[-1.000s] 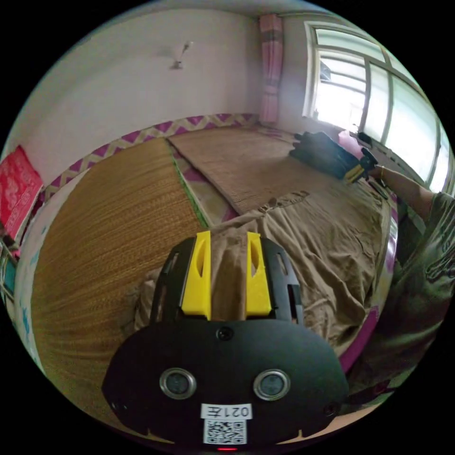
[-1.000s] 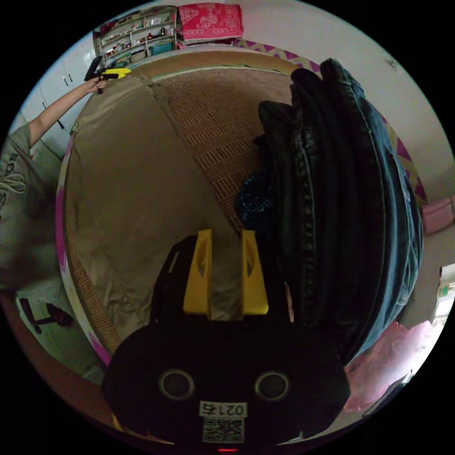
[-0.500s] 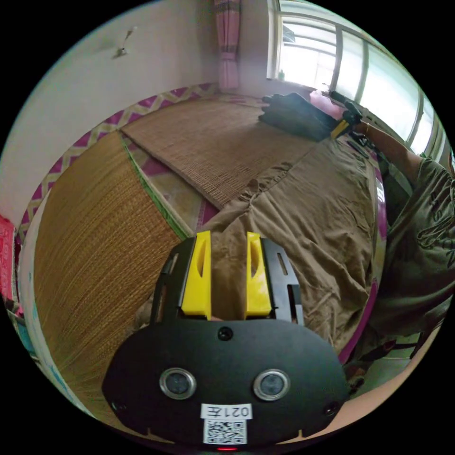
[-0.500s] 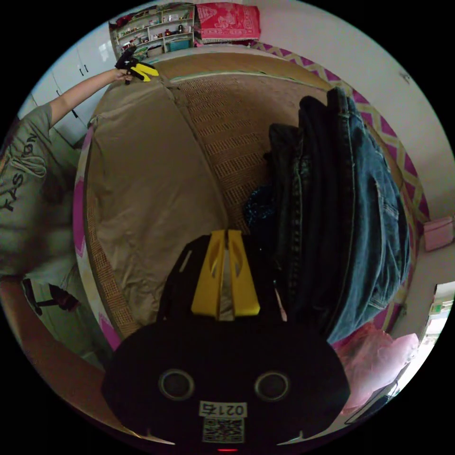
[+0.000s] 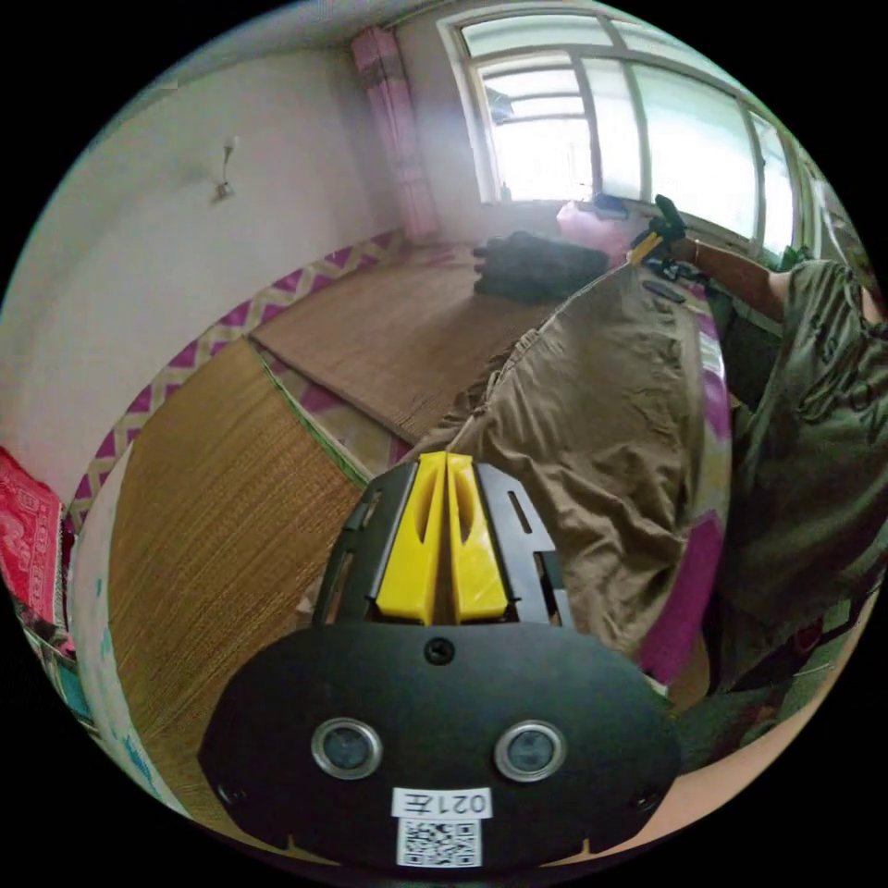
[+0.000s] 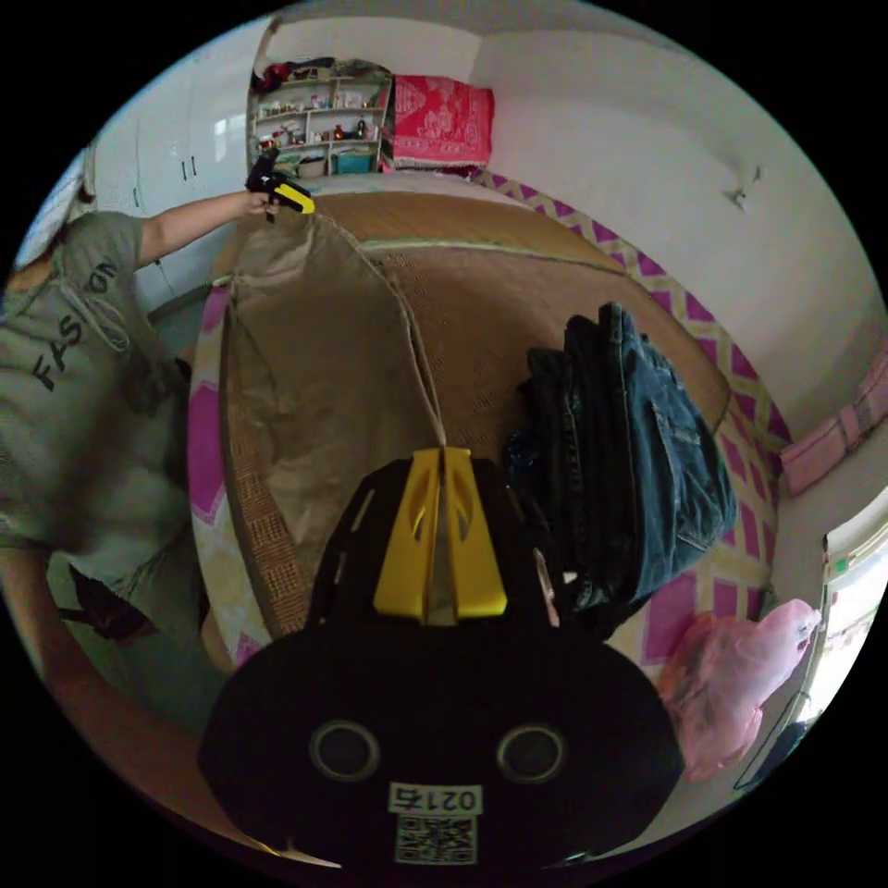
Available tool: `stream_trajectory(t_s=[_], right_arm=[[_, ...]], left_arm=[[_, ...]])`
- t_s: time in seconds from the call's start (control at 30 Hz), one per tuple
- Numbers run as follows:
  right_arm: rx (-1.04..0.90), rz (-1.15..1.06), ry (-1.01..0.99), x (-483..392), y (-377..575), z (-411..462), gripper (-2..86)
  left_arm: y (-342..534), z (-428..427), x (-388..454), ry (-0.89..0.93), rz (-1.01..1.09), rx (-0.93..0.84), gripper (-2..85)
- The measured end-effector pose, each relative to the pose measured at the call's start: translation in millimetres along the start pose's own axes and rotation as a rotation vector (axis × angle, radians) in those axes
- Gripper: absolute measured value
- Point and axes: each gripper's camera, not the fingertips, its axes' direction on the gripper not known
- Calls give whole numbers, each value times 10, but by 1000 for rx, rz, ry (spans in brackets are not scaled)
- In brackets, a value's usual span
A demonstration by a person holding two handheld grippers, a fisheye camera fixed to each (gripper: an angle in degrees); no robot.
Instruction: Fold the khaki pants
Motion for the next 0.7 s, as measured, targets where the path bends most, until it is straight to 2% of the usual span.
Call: stream_trajectory(t_s=[0.1,0.2,0.5,0.7], right_arm=[[92,-43,90,-620,175,-601,-10],[126,-29,228,-916,263,-846,-10],[-62,61,333,-390,13,-485,-10],[-25,93,332,-357,168,-773,-10]], left_arm=[[201,-467,391,-32,2,50,-10],[328,-685,616,-77,-24,63,-10],[350,-671,656,-155,-99,7,-9],[582,-1048,907,-152,-60,20,-10]])
